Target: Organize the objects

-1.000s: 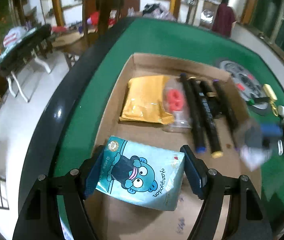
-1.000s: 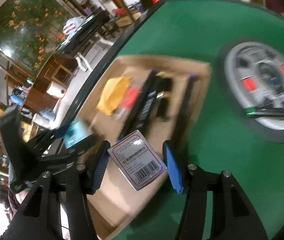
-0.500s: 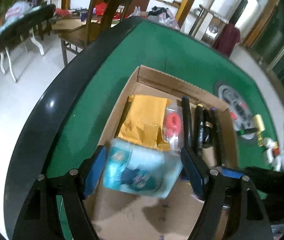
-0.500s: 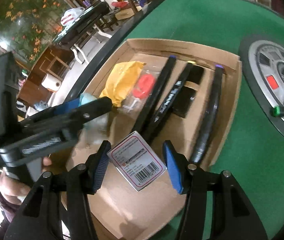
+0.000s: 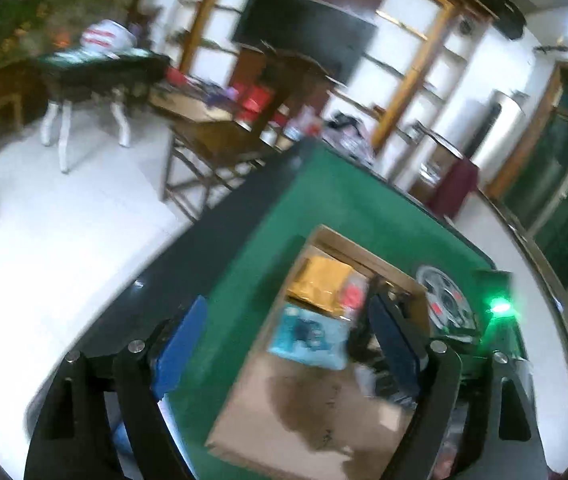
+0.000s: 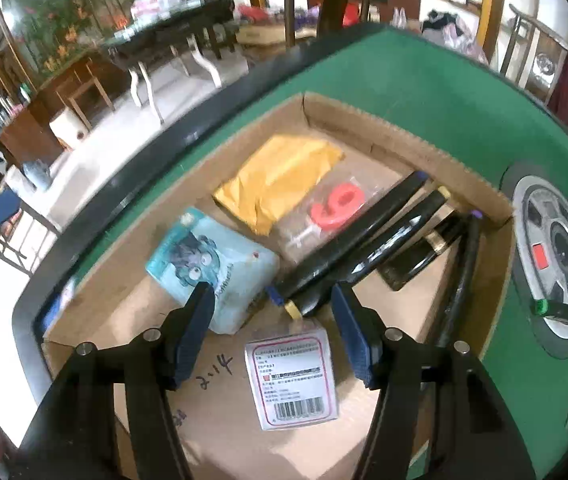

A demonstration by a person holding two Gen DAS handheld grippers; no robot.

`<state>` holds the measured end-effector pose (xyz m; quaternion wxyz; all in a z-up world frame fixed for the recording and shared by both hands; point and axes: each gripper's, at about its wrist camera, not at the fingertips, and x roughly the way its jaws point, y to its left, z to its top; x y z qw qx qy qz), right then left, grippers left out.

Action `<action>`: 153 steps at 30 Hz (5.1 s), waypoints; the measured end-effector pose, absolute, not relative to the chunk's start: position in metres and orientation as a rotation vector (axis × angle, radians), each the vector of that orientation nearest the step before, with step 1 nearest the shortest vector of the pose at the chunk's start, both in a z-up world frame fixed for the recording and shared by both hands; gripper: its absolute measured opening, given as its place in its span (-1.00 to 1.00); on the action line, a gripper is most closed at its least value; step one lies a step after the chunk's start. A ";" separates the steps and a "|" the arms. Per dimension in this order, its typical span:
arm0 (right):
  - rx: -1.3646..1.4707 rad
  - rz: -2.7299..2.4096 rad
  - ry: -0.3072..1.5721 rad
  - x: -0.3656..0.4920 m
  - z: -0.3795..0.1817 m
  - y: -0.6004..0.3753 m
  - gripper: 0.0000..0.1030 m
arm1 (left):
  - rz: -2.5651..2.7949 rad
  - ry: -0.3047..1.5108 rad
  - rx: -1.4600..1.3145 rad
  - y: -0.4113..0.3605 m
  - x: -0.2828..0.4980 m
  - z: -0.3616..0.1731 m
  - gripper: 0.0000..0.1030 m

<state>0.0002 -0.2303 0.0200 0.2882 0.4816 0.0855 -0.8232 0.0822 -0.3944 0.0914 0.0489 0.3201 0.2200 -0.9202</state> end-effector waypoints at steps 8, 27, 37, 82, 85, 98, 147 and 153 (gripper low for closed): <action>0.975 -2.356 -0.076 0.020 0.071 -0.171 0.38 | -2.684 0.629 0.805 -0.394 0.128 0.115 0.56; 0.830 -2.686 -0.199 0.053 0.092 0.003 0.42 | -2.880 0.386 0.771 -0.244 0.157 0.166 0.59; 0.769 -2.850 -0.311 0.071 0.091 0.066 0.53 | -2.915 0.336 0.737 -0.202 0.179 0.177 0.59; 1.000 -3.016 -0.131 0.052 0.050 0.181 0.54 | -3.046 -0.372 1.655 -0.002 -0.088 0.015 -0.56; 1.019 -3.017 -0.122 0.050 0.048 0.180 0.54 | -3.038 -0.345 1.701 -0.003 -0.074 0.018 -0.78; 1.083 -2.993 -0.251 0.043 0.043 0.195 0.54 | -3.004 -0.234 1.706 -0.021 0.007 0.017 -0.78; 1.035 -2.850 -0.320 -0.031 0.296 0.151 1.00 | -3.164 0.320 0.980 -0.216 0.102 0.136 -0.78; 1.536 -2.628 -0.434 -0.119 0.107 0.149 1.00 | -3.120 0.305 0.984 -0.235 0.105 0.124 -0.78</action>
